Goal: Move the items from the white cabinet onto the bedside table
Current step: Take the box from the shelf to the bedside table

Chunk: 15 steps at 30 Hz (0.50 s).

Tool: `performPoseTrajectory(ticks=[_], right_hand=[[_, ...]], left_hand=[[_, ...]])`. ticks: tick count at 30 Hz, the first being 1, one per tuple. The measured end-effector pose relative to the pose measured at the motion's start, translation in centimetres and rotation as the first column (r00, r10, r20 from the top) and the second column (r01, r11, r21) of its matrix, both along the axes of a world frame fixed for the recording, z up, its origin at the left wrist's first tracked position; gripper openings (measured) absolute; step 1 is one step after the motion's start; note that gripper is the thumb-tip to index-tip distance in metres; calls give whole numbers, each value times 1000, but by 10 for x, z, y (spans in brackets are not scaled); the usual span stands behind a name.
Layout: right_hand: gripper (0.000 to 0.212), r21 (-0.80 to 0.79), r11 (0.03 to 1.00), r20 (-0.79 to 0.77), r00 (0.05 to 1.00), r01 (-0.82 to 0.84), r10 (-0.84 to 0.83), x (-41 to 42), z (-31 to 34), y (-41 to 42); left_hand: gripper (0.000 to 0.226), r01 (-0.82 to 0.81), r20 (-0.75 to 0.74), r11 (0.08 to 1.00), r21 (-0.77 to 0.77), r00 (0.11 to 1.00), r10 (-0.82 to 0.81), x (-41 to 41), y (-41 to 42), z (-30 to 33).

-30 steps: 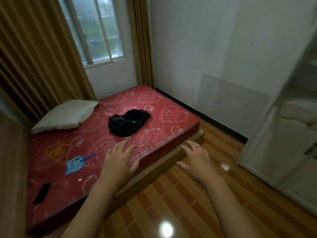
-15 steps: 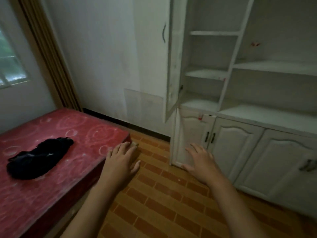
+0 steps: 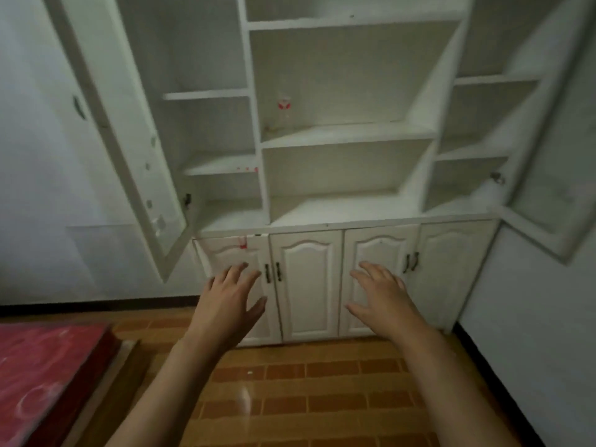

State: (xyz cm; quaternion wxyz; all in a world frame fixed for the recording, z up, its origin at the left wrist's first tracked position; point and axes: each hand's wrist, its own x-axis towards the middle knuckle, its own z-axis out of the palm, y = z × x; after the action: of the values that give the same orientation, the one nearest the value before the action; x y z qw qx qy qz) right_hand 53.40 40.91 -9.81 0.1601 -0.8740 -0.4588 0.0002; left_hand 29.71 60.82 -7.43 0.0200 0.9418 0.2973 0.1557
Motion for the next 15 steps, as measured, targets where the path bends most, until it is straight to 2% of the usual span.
performPoseTrajectory(ticks=[7, 15], right_hand=[[72, 39, 963, -27, 964, 266, -265, 59, 7, -106], [68, 92, 887, -28, 892, 453, -452, 99, 10, -171]], left_hand=[[61, 264, -12, 964, -19, 964, -264, 120, -39, 10], [62, 461, 0, 887, 28, 887, -461, 225, -67, 13]])
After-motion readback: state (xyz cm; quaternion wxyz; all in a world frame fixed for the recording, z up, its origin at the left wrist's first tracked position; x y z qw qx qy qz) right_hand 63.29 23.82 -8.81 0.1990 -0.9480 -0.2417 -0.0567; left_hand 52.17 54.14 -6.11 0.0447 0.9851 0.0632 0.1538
